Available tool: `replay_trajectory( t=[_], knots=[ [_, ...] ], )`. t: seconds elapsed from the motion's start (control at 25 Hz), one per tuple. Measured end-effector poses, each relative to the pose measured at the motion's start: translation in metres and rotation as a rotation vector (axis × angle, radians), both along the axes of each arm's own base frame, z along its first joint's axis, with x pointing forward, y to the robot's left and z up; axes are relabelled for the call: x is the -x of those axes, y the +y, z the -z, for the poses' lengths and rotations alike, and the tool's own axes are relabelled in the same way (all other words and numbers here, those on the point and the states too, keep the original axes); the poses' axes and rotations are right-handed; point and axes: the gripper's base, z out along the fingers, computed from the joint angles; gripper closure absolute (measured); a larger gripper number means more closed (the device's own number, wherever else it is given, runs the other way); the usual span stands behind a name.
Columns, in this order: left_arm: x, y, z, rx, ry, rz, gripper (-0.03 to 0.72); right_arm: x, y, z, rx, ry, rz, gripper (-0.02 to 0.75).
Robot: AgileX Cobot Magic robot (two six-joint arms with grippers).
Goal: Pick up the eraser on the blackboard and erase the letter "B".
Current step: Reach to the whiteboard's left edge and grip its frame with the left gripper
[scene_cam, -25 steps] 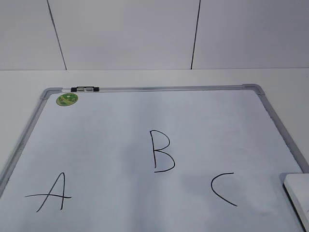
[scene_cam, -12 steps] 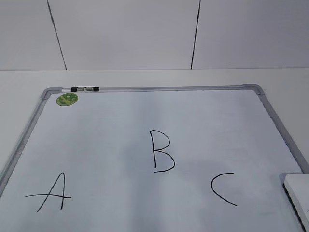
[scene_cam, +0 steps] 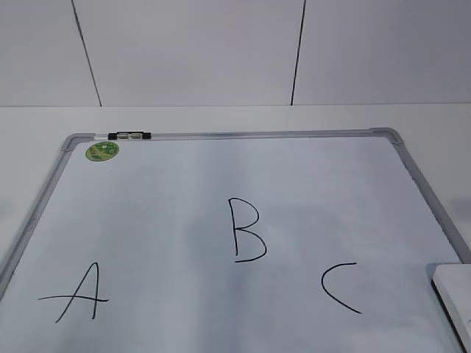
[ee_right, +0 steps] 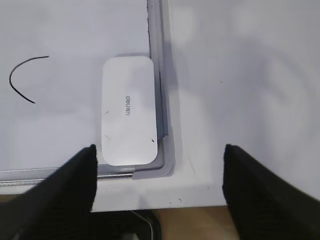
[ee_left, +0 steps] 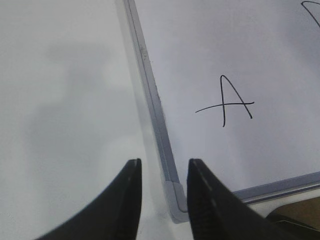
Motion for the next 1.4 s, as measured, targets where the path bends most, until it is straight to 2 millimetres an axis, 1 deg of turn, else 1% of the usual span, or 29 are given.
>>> replay_trajectory(
  t=[0.2, 0.32, 0.44, 0.6, 0.76, 1.16, 1.28, 1.4],
  knots=[
    [-0.039, 0.0, -0.012, 0.014, 0.134, -0.014, 0.449, -0.018, 0.001, 0.008, -0.009, 0.147, 0.021, 0.153],
    [-0.062, 0.0, -0.012, 0.015, 0.215, -0.016, 0.449, -0.031, 0.003, 0.014, -0.022, 0.234, 0.018, 0.153],
    [-0.084, 0.0, -0.008, 0.02, 0.297, -0.018, 0.45, -0.041, 0.006, 0.019, -0.051, 0.3, 0.013, 0.153],
    [-0.113, -0.001, 0.007, 0.023, 0.415, -0.022, 0.449, -0.058, 0.011, 0.03, -0.091, 0.412, 0.012, 0.153],
    [-0.142, -0.001, 0.023, 0.025, 0.487, -0.032, 0.45, -0.07, 0.013, 0.038, -0.108, 0.489, 0.015, 0.153],
    [-0.219, 0.0, 0.044, 0.021, 0.573, -0.042, 0.45, -0.096, 0.015, 0.056, -0.113, 0.547, 0.024, 0.153],
    [-0.243, 0.0, 0.056, 0.019, 0.612, -0.042, 0.45, -0.101, 0.015, 0.059, -0.115, 0.559, 0.026, 0.153],
    [-0.26, 0.0, 0.07, 0.018, 0.651, -0.043, 0.45, -0.103, 0.015, 0.062, -0.114, 0.57, 0.027, 0.153]
  ],
)
